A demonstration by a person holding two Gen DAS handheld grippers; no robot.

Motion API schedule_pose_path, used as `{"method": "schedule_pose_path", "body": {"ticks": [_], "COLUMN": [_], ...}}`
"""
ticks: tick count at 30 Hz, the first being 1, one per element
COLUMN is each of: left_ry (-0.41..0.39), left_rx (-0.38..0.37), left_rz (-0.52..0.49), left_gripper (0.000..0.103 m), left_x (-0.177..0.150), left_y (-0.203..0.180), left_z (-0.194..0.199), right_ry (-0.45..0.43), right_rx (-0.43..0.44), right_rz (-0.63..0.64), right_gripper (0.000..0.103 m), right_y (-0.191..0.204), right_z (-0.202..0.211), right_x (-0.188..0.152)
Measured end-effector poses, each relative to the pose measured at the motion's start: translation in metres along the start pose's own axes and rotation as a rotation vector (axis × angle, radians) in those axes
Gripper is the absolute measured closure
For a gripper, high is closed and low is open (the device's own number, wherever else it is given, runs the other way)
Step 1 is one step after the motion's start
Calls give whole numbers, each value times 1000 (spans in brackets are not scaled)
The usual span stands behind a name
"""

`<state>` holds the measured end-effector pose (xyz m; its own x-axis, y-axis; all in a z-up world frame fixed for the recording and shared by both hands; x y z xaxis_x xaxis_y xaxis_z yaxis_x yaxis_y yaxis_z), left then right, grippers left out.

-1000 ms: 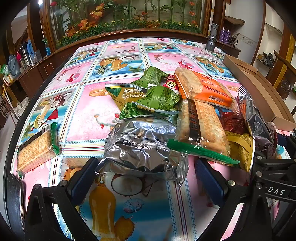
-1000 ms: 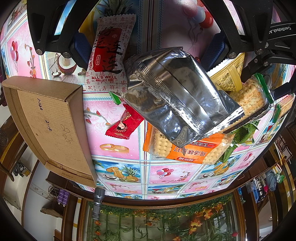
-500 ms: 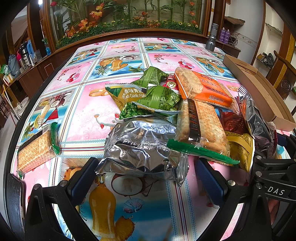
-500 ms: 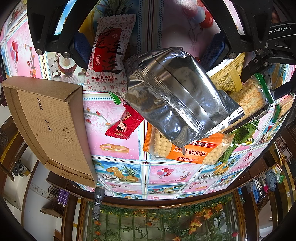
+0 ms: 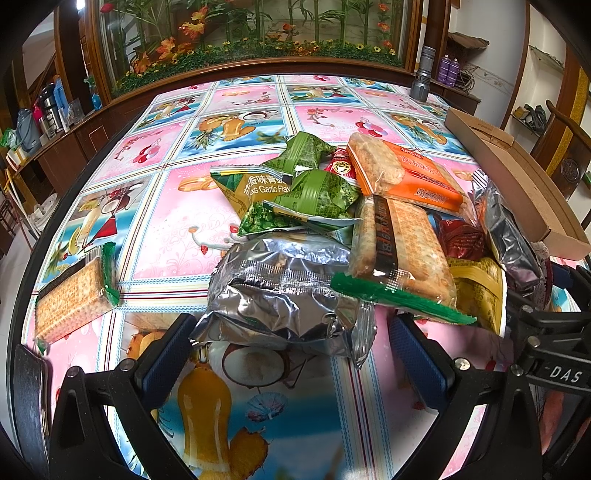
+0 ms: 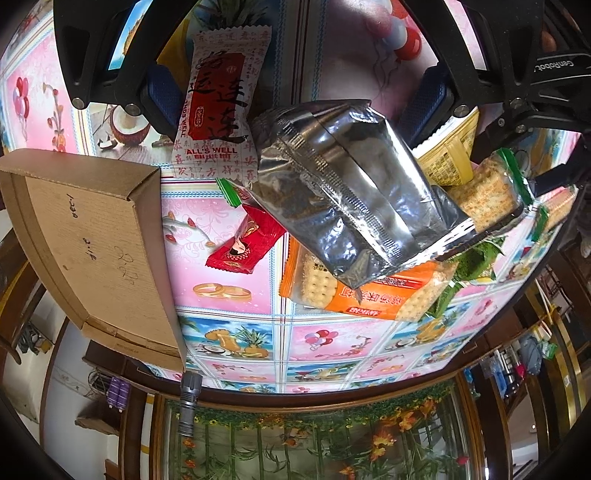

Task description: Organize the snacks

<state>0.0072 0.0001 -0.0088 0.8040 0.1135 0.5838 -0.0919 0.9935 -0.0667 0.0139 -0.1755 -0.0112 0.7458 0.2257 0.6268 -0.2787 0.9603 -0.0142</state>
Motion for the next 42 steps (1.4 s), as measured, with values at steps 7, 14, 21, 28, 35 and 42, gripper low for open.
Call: {"method": "schedule_pose_path", "body": {"ticks": [7, 14, 21, 28, 35, 42], "left_ry": [1, 10, -19, -63, -1, 121], "left_rx": [-3, 11, -46, -58, -10, -15], "left_rz": [-6, 6, 33, 30, 85, 99], "left_gripper": [0, 0, 1, 14, 14, 14], "left_x": [0, -6, -12, 9, 53, 56], "left_y": [0, 1, 22, 69, 145, 159], "left_z": [-1, 7, 32, 64, 43, 11], "right_ry": [-14, -27, -42, -41, -33, -34], "right_rx": [32, 58, 105, 129, 152, 170], "right_rz": [-12, -28, -25, -11, -25, -36], "right_gripper": [0, 0, 28, 29, 29, 29], "right_y": [-1, -4, -3, -1, -3, -5], "right_z": [1, 2, 8, 10, 10, 11], "right_x": [0, 1, 1, 2, 2, 2]}}
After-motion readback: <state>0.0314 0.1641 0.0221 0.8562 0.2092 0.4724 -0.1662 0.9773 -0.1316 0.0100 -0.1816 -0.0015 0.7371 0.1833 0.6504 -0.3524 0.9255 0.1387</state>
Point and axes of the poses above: each gripper's, at about its wrist camera, not at the fingertips, and z roughly against the way its jaws point, y to its left, x to its top, the point moved 1 cm from there along -z, roughly the way its jaws point, and after that the axes turned 6 degrees about z, right-handed, at the moved point
